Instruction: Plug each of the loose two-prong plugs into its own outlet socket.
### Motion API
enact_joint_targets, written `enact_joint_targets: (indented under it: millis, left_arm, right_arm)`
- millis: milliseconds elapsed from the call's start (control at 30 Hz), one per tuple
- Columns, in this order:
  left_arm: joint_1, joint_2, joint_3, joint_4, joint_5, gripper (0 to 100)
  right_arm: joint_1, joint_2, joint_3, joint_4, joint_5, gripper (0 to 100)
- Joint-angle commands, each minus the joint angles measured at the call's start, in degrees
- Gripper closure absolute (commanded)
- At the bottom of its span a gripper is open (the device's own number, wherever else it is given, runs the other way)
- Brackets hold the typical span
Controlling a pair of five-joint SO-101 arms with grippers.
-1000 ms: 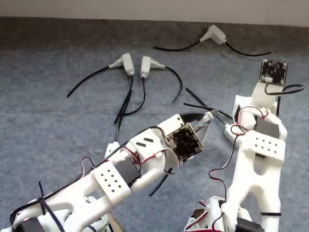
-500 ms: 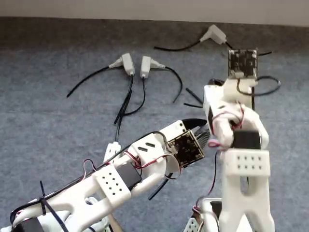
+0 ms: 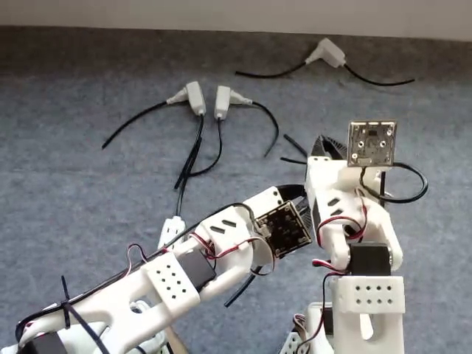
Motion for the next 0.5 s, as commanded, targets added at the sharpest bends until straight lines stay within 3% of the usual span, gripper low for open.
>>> enact_joint_targets:
  millis: [0, 333, 467]
  left_arm:
    - [1.1, -1.6, -0.4, -1.7, 0.6, 99]
    - [1.1, -5.4, -0.1, -1.6, 1.1, 99]
    - [0.6, -12.5, 0.1, -1.2, 10.1, 99]
  right_arm:
    - [3.4, 0.1, 4.1, -5.7, -0.4, 99.1]
    - [5.4, 0.1, 17.2, -17.2, -0.4, 99.1]
    - [5.4, 0.1, 23.3, -22.6, -0.4, 99.1]
